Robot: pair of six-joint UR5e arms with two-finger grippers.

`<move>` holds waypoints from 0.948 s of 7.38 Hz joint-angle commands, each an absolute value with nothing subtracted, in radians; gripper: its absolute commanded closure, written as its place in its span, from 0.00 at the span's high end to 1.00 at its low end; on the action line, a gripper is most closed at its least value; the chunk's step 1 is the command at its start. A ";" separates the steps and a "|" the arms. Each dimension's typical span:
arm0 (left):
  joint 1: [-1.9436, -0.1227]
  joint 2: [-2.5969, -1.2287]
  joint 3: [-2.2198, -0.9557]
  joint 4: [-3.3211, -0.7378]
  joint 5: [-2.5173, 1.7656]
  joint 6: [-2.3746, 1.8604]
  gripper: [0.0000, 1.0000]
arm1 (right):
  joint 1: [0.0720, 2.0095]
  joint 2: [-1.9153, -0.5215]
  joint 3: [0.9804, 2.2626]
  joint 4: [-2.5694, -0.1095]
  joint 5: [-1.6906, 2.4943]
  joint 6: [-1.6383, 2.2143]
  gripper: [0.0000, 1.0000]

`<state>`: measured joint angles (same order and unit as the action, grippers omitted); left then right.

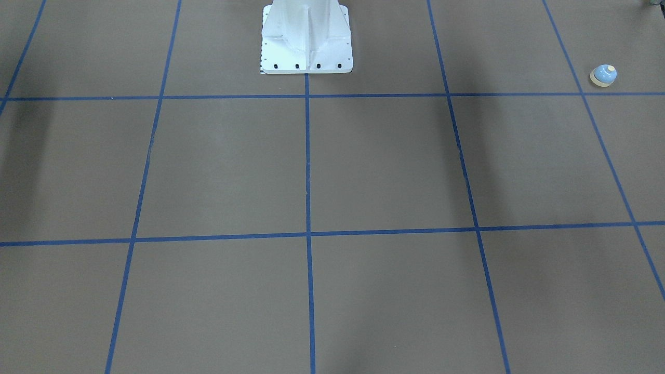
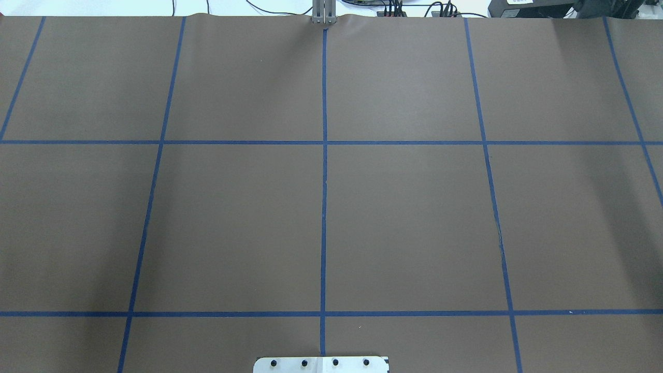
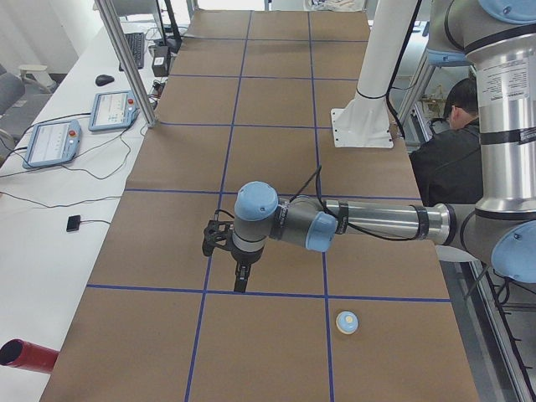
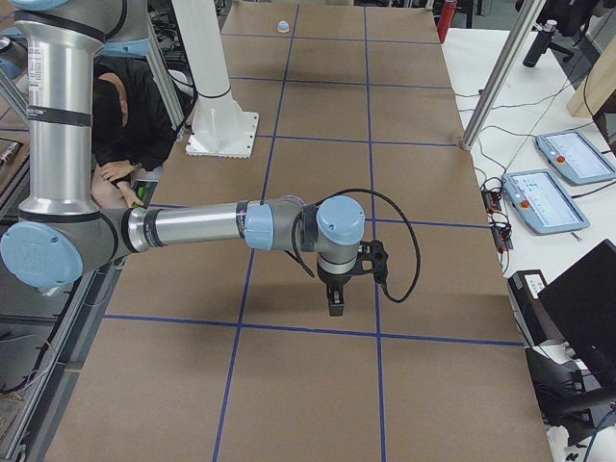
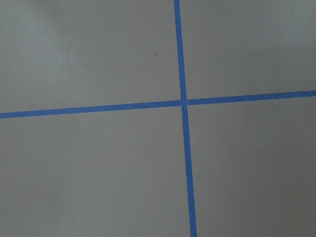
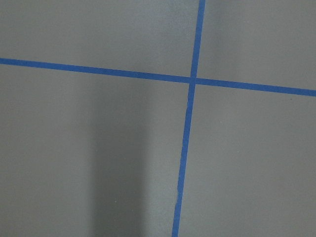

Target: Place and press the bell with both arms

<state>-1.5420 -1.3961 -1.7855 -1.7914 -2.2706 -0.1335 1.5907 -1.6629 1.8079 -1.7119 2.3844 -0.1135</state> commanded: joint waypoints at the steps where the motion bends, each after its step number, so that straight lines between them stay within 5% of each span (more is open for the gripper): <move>1: -1.542 -1.400 -1.787 -1.790 -2.272 -0.135 1.00 | 1.589 -1.658 1.810 -1.712 2.382 -0.114 1.00; 4: -1.542 -1.411 -1.825 -1.755 -2.261 -0.144 1.00 | 1.591 -1.652 1.812 -1.712 2.378 -0.114 1.00; 7: -1.514 -1.436 -2.096 -1.393 -2.139 -0.162 1.00 | 1.591 -1.649 1.818 -1.713 2.370 -0.114 1.00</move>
<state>-1.5338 -1.4268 -1.9694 -1.5552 -2.1956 -0.1497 1.5907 -1.6506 1.8160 -1.7122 2.3731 -0.1135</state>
